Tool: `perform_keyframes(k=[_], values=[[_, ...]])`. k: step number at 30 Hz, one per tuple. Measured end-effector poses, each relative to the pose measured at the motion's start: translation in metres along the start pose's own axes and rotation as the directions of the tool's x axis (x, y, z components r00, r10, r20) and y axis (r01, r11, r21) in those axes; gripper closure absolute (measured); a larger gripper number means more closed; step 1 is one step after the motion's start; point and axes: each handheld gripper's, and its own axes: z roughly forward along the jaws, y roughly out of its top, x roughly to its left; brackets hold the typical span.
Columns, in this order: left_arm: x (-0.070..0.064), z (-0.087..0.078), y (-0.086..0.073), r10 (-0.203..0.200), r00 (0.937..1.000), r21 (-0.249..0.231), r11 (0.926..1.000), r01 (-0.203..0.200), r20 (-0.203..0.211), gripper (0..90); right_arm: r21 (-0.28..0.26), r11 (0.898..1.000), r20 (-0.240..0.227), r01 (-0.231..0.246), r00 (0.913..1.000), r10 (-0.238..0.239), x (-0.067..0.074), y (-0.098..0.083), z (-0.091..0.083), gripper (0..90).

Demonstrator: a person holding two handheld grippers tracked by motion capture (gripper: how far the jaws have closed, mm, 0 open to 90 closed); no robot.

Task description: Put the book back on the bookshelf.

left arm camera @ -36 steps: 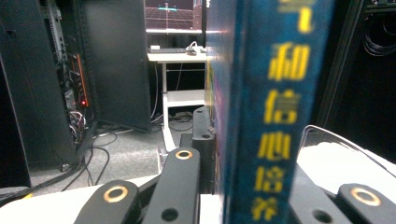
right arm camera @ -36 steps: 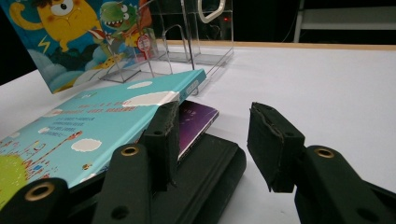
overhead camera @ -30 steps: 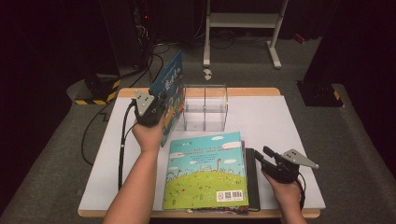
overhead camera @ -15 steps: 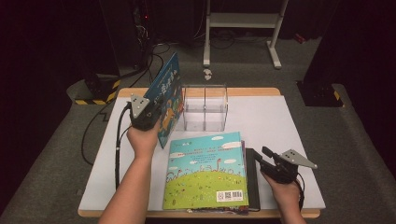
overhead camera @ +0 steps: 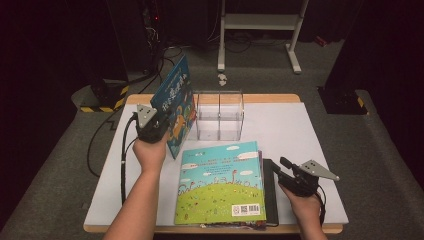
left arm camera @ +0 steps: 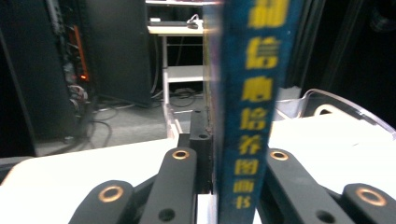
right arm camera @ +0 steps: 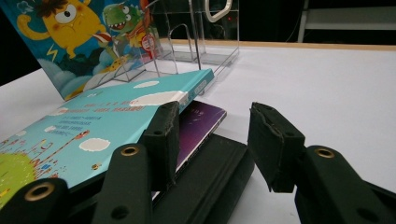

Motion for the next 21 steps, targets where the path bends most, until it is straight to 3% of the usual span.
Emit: perform_keyframes(k=[6,21], values=[[-0.006,0.002,-0.004,0.030,0.9995,-0.018,0.9994,-0.030,0.001,82.8,-0.002,1.000,0.001,-0.003,1.0000,0.003,-0.001,0.000,-0.001,52.9],[-0.008,0.012,-0.008,0.042,0.9983,-0.052,0.9977,-0.044,-0.040,82.9,0.005,1.000,0.002,-0.003,1.0000,0.003,-0.001,-0.002,0.001,52.9]])
